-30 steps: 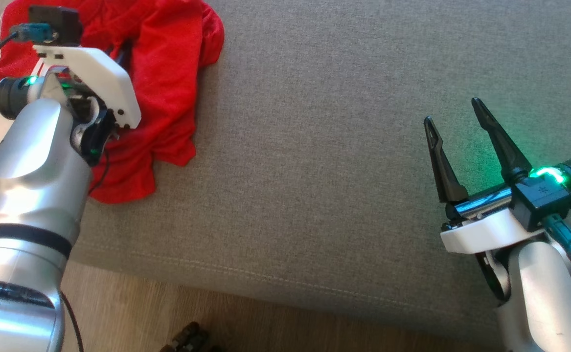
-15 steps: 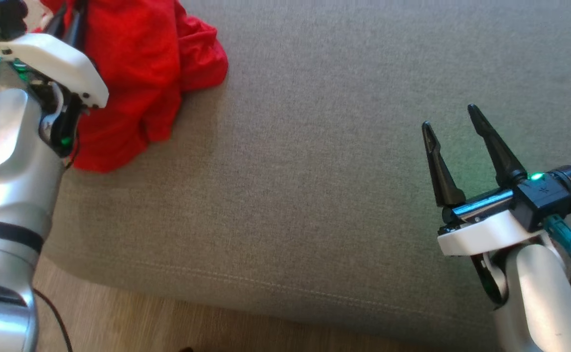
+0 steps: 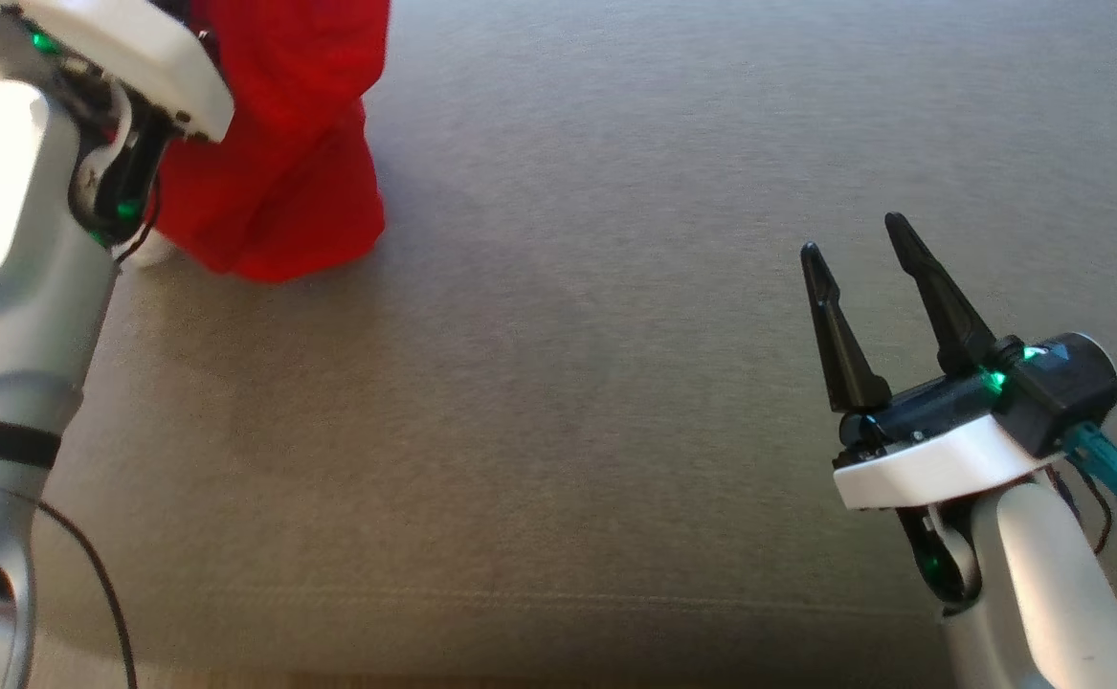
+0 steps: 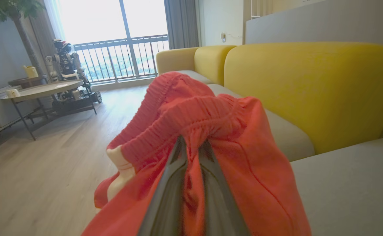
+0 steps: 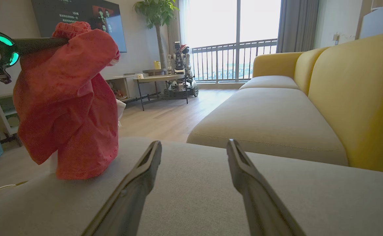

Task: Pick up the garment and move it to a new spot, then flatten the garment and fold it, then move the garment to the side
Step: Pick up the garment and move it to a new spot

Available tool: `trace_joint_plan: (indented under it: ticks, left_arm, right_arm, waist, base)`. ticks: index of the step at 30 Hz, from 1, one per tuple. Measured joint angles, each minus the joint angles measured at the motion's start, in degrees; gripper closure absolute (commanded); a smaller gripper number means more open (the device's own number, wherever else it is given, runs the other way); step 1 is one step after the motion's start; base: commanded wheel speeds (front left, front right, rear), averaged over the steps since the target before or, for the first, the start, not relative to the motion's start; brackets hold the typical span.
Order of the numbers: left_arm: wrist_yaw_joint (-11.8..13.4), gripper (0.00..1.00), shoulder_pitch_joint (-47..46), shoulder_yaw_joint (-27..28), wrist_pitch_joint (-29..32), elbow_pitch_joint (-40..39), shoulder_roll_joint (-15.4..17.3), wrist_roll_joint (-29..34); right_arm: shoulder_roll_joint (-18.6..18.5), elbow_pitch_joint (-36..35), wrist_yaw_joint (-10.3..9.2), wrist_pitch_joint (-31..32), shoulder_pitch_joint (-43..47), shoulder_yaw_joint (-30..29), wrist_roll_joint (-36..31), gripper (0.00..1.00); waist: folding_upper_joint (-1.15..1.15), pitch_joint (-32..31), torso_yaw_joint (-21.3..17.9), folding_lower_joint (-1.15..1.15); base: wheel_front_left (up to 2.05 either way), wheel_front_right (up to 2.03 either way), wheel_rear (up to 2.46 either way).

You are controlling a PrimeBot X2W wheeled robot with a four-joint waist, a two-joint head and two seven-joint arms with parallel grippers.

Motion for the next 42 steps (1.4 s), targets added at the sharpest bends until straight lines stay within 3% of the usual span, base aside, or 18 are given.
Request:
trace_joint_plan:
  ticks: [13,21,29,37,40,41,42]
  left_arm:
    - [3.9,1.0,-0.1,-0.3,7.6,-20.4,2.1,-0.6]
    - [4.9,1.0,-0.1,-2.1,10.3,-23.9,1.5,-0.6]
    - [5.7,1.0,3.0,-7.8,8.4,-19.1,0.5,3.0]
    - [5.3,1.0,7.5,-11.6,-3.4,-5.0,-4.3,7.7]
    - [5.2,1.0,6.8,-11.2,-5.1,-2.5,-6.5,8.1]
    - [5.3,0.87,6.8,-11.1,-5.1,-2.1,-7.0,8.8]
    - [5.4,0.6,6.9,-10.5,-5.1,-2.2,-7.5,9.3]
  right_arm:
    - [0.0,-2.6,0.0,0.0,-0.4,0.1,5.8,0.0]
    - [0.0,-3.8,0.0,0.0,-1.7,-0.2,8.1,0.0]
    - [0.0,-4.4,0.0,-0.2,-2.7,-0.2,9.1,0.0]
    - [0.0,-4.8,0.0,-0.2,-4.8,0.6,8.9,0.0]
    - [0.0,-4.8,0.0,-0.2,-5.0,1.0,8.2,0.0]
    - [0.0,-4.8,0.0,-0.2,-5.0,1.0,7.9,0.0]
    - [0.0,-4.8,0.0,-0.2,-5.0,1.0,7.7,0.0]
  waist:
    - [0.0,-0.6,-16.1,0.0]
    - [0.0,1.1,-23.5,0.0]
    - [0.0,6.0,-26.6,0.0]
    - [0.0,8.9,-25.6,0.01]
    - [0.0,8.9,-24.6,0.01]
    - [0.0,8.8,-24.2,0.01]
    - [0.0,8.6,-23.8,0.01]
  base:
    - [0.0,0.0,0.0]
    - [0.0,0.0,0.0]
    - [0.0,0.0,0.0]
    - [0.0,0.0,0.0]
    - [0.0,0.0,0.0]
    - [0.0,0.0,0.0]
    - [0.0,0.0,0.0]
